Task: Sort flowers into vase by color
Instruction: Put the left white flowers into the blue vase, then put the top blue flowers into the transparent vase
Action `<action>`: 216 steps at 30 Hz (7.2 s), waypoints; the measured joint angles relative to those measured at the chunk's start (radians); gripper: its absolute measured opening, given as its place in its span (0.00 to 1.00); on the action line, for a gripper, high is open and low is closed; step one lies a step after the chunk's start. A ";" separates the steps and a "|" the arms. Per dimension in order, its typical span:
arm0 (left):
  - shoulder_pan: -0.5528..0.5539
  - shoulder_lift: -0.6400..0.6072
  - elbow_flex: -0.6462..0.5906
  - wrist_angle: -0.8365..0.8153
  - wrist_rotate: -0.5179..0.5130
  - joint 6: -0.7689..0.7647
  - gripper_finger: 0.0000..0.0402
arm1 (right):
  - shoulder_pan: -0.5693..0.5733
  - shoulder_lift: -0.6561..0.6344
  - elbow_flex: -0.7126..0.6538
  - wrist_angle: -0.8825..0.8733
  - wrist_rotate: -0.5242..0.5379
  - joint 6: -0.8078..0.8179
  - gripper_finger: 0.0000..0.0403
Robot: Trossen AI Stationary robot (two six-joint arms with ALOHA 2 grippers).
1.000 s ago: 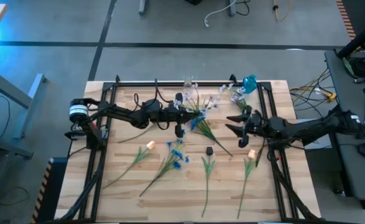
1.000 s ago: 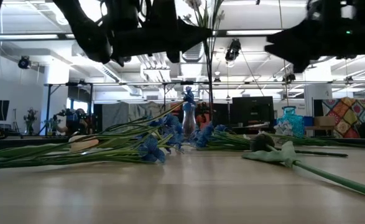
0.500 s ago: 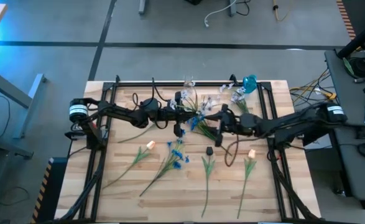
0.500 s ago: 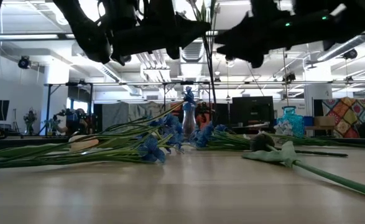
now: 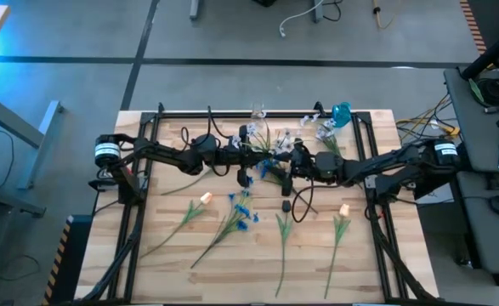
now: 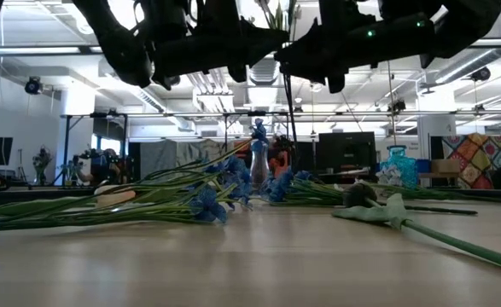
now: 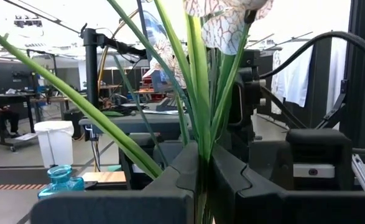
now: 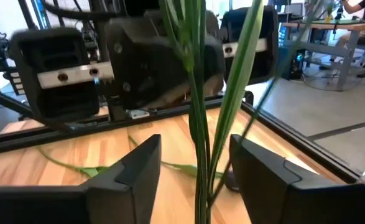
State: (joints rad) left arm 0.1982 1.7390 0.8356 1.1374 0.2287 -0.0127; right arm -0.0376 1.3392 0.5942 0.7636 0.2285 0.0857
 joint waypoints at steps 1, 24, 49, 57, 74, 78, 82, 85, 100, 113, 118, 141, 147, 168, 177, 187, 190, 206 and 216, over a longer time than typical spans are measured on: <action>0.000 0.000 0.000 0.000 0.000 0.000 0.00 | 0.000 0.000 0.002 0.004 0.000 0.000 0.41; 0.003 -0.007 -0.163 0.177 0.016 -0.024 0.34 | -0.019 -0.212 -0.034 -0.100 0.220 -0.136 0.03; 0.003 -0.096 -0.486 0.433 -0.091 0.000 0.38 | -0.505 -0.511 -0.257 0.073 0.594 -0.443 0.03; 0.003 -0.103 -0.499 0.433 -0.114 0.019 0.38 | -0.598 -0.422 -0.264 0.226 0.547 -0.514 0.03; 0.003 -0.103 -0.512 0.432 -0.115 0.018 0.38 | -0.694 -0.241 -0.256 0.429 0.567 -0.570 0.03; 0.003 -0.103 -0.512 0.432 -0.115 0.018 0.38 | -0.695 -0.212 -0.256 0.430 0.568 -0.527 0.03; 0.003 -0.103 -0.512 0.432 -0.115 0.018 0.38 | -0.701 -0.152 -0.256 0.433 0.576 -0.472 0.03; 0.003 -0.103 -0.512 0.432 -0.115 0.018 0.38 | -0.702 -0.106 -0.256 0.452 0.585 -0.478 0.03; 0.003 -0.103 -0.512 0.420 -0.115 0.018 0.38 | -0.700 -0.055 -0.257 0.413 0.725 -0.453 0.17; 0.003 -0.103 -0.512 0.410 -0.115 0.018 0.38 | -0.694 -0.136 -0.140 -0.191 0.820 -0.276 0.33; 0.003 -0.103 -0.512 0.408 -0.115 0.018 0.38 | -0.694 -0.172 -0.040 -0.539 0.813 -0.148 0.40; 0.003 -0.103 -0.512 0.407 -0.115 0.018 0.38 | -0.694 -0.206 0.518 -1.717 0.437 0.152 0.50; 0.003 -0.103 -0.512 0.407 -0.114 0.018 0.38 | -0.694 -0.213 0.610 -1.951 0.310 0.162 0.50; 0.003 -0.104 -0.512 0.400 -0.105 0.018 0.38 | -0.694 -0.334 0.570 -2.213 -0.517 0.034 0.39; 0.003 -0.114 -0.511 0.382 -0.031 0.053 0.28 | -0.694 -0.389 0.317 -2.049 -0.630 -0.023 0.04; 0.002 -0.255 -0.511 0.097 0.011 0.060 0.19 | -0.570 -0.486 0.056 -1.616 -0.676 0.084 0.02; -0.003 -0.311 -0.511 0.007 0.035 0.060 0.19 | -0.486 -0.510 -0.019 -1.449 -0.674 0.149 0.02; -0.075 -0.369 -0.591 -0.088 -0.111 0.056 0.19 | 0.001 -0.422 -0.158 -0.973 -0.135 0.435 0.05; -0.082 -0.343 -0.592 -0.092 -0.134 0.049 0.19 | 0.037 -0.101 0.008 -0.914 -0.068 0.447 0.34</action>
State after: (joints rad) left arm 0.1165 1.3964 0.2433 1.0457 0.0951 0.0359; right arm -0.0010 1.2378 0.6018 -0.1506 0.1608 0.5331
